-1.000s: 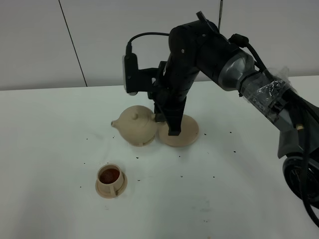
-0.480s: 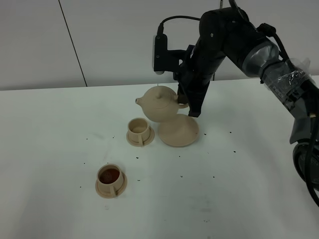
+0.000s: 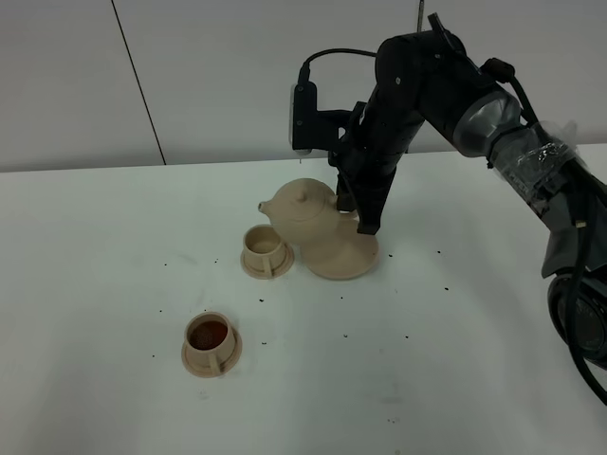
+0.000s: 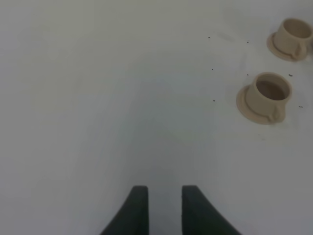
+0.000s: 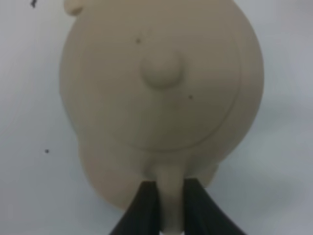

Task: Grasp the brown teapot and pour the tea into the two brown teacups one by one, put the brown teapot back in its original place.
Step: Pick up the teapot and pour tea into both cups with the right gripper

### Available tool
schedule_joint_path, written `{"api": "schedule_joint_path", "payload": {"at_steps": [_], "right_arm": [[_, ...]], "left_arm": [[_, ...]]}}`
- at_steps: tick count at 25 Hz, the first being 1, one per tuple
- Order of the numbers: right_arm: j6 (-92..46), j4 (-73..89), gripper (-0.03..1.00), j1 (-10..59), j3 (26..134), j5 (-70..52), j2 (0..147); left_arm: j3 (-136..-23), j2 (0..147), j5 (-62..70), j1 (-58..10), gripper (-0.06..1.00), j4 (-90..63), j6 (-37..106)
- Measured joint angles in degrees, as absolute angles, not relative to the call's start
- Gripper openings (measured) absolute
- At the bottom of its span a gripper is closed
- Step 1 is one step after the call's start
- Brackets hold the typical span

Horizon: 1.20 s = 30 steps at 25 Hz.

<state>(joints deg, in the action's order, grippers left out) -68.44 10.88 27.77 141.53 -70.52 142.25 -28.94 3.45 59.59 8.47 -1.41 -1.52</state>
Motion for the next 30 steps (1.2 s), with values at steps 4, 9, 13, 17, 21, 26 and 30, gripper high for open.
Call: {"api": "schedule_joint_path", "payload": {"at_steps": [4,9,13,17,21,26,30], "right_arm": [[-68.4,10.8,0.10,27.8,141.5,-70.5,142.3],[-68.5,10.4,0.10,27.8,141.5,-70.5,142.4],[-68.5,10.2,0.10,27.8,141.5,-70.5,142.4],[-68.5,9.7,0.10,27.8,141.5,-70.5,142.4],[-68.5,8.3,0.10,27.8,141.5,-70.5,142.4],[-68.5,4.7,0.10,29.4,141.5,-70.5,142.4],[-68.5,2.6,0.10,31.3,141.5,-70.5,142.4]], "left_arm": [[-28.9,3.5,59.6,8.5,0.24,-1.4,-1.5],[-28.9,3.5,59.6,8.5,0.24,-1.4,-1.5],[-28.9,3.5,59.6,8.5,0.24,-1.4,-1.5],[-28.9,3.5,59.6,8.5,0.24,-1.4,-1.5],[-28.9,3.5,59.6,8.5,0.24,-1.4,-1.5],[-28.9,3.5,59.6,8.5,0.24,-1.4,-1.5],[-28.9,3.5,59.6,8.5,0.24,-1.4,-1.5]]}}
